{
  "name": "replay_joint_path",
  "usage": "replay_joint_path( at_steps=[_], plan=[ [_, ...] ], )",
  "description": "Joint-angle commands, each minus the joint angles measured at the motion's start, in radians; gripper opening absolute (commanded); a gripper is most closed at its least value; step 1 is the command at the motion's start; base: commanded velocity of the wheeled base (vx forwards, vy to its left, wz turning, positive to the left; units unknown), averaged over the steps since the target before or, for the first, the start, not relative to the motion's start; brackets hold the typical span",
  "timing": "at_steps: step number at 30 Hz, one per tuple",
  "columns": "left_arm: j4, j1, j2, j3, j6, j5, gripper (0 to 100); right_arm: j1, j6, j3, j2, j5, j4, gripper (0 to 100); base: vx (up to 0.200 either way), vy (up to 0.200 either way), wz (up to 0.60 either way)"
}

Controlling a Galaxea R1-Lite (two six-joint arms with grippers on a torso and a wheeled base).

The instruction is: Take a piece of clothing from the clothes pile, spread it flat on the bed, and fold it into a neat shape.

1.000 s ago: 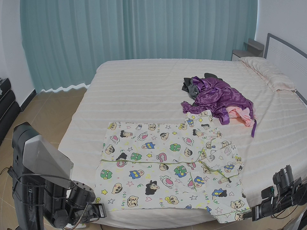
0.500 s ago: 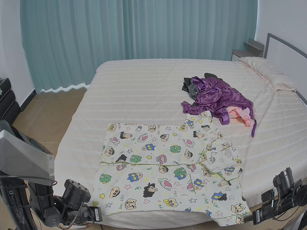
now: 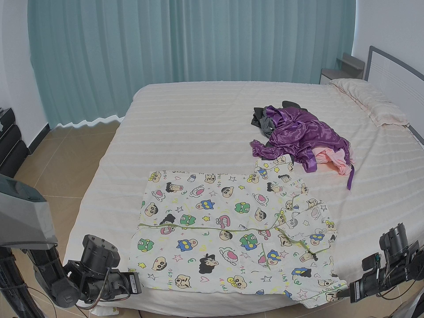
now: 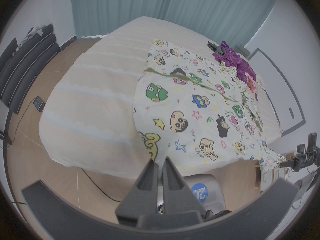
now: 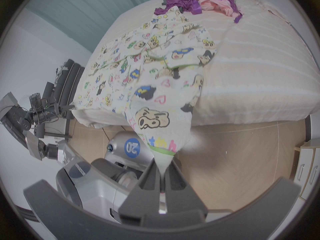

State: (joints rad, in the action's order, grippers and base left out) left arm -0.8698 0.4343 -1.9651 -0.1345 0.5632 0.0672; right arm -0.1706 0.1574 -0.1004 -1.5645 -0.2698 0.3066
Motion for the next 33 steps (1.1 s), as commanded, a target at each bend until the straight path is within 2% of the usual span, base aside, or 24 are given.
replay_joint_path(
  at_steps=[1,2,3,6,10,16,24,27,33],
  plan=[
    [0.268,-0.037,0.169,-0.206,0.012,0.0,0,0.0,0.05,-0.093,0.021,0.0,0.003,0,0.0,0.0,0.0],
    [0.344,-0.037,0.18,-0.251,0.021,0.0,0,0.003,0.053,-0.108,0.018,0.0,0.003,0,0.0,0.0,0.0],
    [0.344,-0.037,0.18,-0.251,0.021,0.0,0,0.003,0.053,-0.108,0.018,0.0,0.003,0,0.0,0.0,0.0],
    [0.586,-0.043,0.186,-0.412,0.061,0.0,0,0.011,0.051,-0.15,-0.005,0.001,-0.003,0,0.0,0.0,0.0],
    [0.73,-0.048,0.155,-0.53,0.063,-0.003,0,0.016,0.053,-0.197,-0.052,0.004,0.0,0,0.0,0.0,0.0],
    [0.769,-0.065,0.065,-0.619,0.064,-0.003,0,0.043,0.053,-0.263,-0.1,0.004,-0.003,0,0.0,0.0,0.0],
    [0.839,-0.124,-0.038,-0.764,0.073,-0.004,0,0.083,0.053,-0.357,-0.166,0.003,-0.006,0,0.0,0.0,0.0],
    [0.853,-0.143,-0.083,-0.823,0.113,-0.003,0,0.086,0.054,-0.39,-0.192,0.003,-0.004,0,0.0,0.0,0.0],
    [0.867,-0.161,-0.159,-0.907,0.119,-0.004,0,0.086,0.056,-0.458,-0.235,0.004,0.0,0,0.0,0.0,0.0]
  ],
)
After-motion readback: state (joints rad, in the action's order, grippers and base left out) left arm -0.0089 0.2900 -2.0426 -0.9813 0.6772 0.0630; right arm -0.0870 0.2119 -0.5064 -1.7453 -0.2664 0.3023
